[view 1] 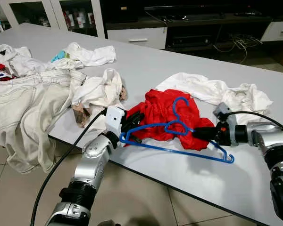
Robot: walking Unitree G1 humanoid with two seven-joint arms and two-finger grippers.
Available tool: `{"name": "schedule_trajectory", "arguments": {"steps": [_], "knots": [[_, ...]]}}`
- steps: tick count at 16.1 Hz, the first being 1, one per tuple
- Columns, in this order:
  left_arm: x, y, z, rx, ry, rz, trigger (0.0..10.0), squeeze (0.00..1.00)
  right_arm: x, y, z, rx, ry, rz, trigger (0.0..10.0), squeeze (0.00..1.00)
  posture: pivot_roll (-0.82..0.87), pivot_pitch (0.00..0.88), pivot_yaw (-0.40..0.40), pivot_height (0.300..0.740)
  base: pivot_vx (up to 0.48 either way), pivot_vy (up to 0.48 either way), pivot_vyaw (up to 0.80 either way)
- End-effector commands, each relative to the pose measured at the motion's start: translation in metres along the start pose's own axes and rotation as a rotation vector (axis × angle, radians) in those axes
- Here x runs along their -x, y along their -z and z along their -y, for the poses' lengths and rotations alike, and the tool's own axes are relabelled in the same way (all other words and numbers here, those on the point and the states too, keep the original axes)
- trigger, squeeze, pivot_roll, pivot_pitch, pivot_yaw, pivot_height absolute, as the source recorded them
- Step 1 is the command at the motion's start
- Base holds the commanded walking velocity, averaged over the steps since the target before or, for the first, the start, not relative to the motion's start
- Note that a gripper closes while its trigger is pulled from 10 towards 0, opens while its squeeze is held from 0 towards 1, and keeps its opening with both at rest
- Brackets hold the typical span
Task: Hang hanger
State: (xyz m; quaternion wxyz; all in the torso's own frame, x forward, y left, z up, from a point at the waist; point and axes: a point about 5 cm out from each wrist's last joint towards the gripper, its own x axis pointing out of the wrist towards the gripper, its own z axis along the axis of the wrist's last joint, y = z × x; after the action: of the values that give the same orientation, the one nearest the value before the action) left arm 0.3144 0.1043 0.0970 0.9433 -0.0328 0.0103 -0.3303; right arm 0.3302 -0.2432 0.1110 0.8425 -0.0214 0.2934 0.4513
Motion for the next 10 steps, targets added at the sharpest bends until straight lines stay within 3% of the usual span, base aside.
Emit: {"name": "schedule_trajectory", "arguments": {"steps": [1,6,10], "knots": [[0.001,0.003,0.000,-0.012,0.006,-0.021,10.0,0.00,0.020,-0.009,0.011,-0.028,0.112,0.071,0.0,0.00,-0.05,0.000,0.025,0.740,0.000,0.000,0.00],[-0.001,0.002,0.000,-0.016,0.013,-0.022,10.0,0.00,0.042,-0.015,0.016,-0.019,0.125,0.102,0.0,0.00,-0.06,0.000,0.032,0.740,0.000,0.000,0.00],[-0.002,0.001,-0.001,-0.019,0.013,-0.020,10.0,0.00,0.067,-0.028,0.016,0.052,0.069,0.100,0.0,0.00,-0.06,0.000,0.030,0.740,0.000,0.000,0.00]]}}
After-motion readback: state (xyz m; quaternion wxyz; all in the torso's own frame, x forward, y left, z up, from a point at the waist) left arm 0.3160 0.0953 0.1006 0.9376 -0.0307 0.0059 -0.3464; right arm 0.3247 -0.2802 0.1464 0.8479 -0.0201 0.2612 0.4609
